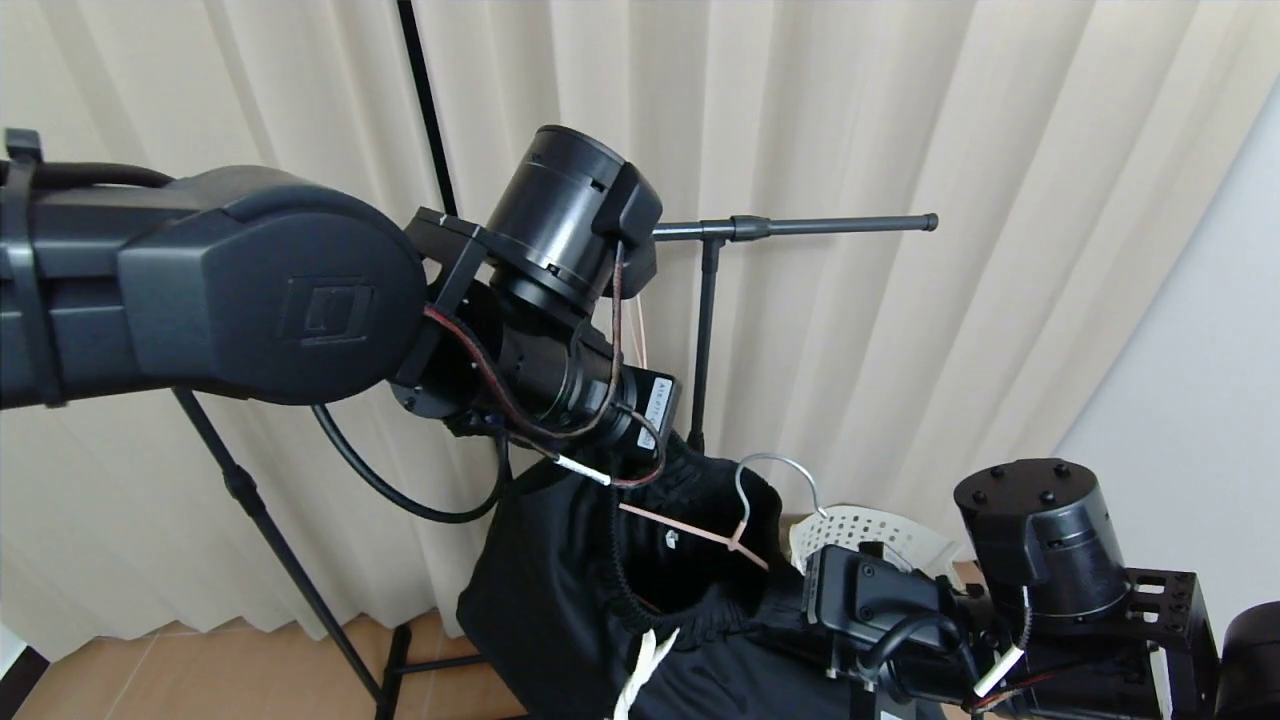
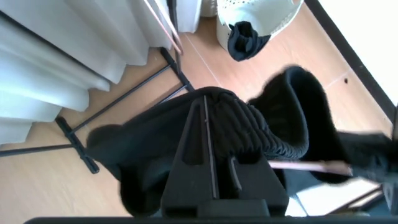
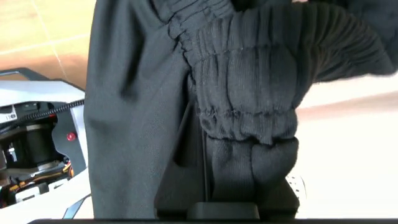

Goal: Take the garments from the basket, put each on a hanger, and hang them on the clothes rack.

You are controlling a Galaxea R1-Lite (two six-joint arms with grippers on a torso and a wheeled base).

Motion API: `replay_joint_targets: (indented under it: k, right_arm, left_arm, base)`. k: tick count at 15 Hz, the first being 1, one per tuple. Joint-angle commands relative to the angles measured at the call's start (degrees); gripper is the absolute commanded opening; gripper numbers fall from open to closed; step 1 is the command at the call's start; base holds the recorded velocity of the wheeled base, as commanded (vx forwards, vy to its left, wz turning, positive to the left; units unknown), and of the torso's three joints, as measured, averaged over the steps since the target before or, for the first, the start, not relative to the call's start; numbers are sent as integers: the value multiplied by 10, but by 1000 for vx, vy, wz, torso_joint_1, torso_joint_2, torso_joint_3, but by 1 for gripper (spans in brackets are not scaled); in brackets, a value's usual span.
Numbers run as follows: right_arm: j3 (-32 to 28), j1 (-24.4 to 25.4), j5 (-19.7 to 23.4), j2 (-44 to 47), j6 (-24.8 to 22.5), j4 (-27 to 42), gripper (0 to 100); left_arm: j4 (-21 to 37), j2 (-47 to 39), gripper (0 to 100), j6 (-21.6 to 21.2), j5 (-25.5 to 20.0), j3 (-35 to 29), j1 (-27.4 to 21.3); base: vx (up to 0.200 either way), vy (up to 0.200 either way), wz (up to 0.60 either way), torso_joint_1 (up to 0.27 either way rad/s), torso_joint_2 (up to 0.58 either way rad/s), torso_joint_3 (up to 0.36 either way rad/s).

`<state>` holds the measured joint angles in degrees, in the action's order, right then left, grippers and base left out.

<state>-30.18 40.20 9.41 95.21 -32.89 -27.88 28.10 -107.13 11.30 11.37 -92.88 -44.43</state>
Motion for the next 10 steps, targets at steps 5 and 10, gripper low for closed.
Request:
replay_joint_targets:
  k: [5, 10]
  right_arm:
    - [-10, -30, -11, -4, 49, -31, 0]
    - [-10, -43, -9, 3, 64, -63, 0]
  left_arm:
    - [-16, 90, 0, -36, -1, 125, -12]
    - [-135, 103, 0, -62, -2, 262, -25]
  base:
    - [0, 0, 0, 0, 0, 0]
    - [0, 0, 0, 0, 0, 0]
